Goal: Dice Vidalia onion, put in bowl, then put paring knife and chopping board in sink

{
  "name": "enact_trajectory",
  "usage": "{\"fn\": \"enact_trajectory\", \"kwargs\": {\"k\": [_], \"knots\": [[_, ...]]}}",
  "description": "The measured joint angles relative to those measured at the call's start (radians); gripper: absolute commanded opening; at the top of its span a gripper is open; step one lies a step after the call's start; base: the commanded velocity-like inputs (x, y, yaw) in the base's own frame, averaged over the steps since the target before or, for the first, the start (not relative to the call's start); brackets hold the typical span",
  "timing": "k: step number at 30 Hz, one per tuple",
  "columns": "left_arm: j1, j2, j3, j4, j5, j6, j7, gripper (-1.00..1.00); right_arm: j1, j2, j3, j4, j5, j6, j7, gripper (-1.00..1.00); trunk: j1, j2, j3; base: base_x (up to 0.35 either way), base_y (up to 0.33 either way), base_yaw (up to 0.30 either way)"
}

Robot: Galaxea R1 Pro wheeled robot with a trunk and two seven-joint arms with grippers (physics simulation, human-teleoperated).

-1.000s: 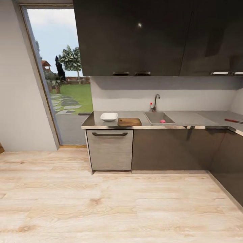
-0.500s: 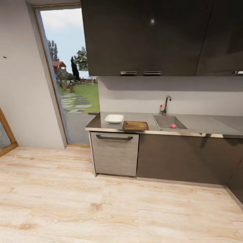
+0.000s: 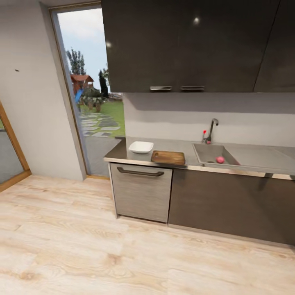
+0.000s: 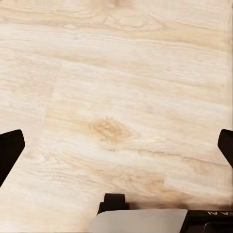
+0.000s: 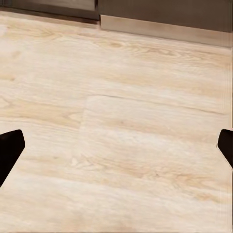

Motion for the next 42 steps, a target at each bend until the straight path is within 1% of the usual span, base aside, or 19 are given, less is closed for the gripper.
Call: {"fn": "enact_trajectory", "kwargs": {"k": [5,15,29,42], "knots": [[0.000,0.000,0.000,0.000,0.000,0.000,0.000,1.00,0.000,0.000,0.000,0.000,0.000,0.000,0.000,1.00,0.000,0.000,0.000,0.245,-0.240,-0.049],[0.000,0.000,0.000,0.000,0.000,0.000,0.000,1.00,0.000,0.000,0.000,0.000,0.000,0.000,0.000,1.00,0.000,0.000,0.007,0.222,-0.215,-0.191],[0.000,0.000,0.000,0.000,0.000,-0.001,0.000,1.00,0.000,0.000,0.000,0.000,0.000,0.000,0.000,1.00,0.000,0.000,0.019,0.020,-0.017,-0.207],[0.000,0.000,0.000,0.000,0.000,-0.001,0.000,1.00,0.000,0.000,0.000,0.000,0.000,0.000,0.000,1.00,0.000,0.000,0.021,0.000,0.000,-0.026]]}}
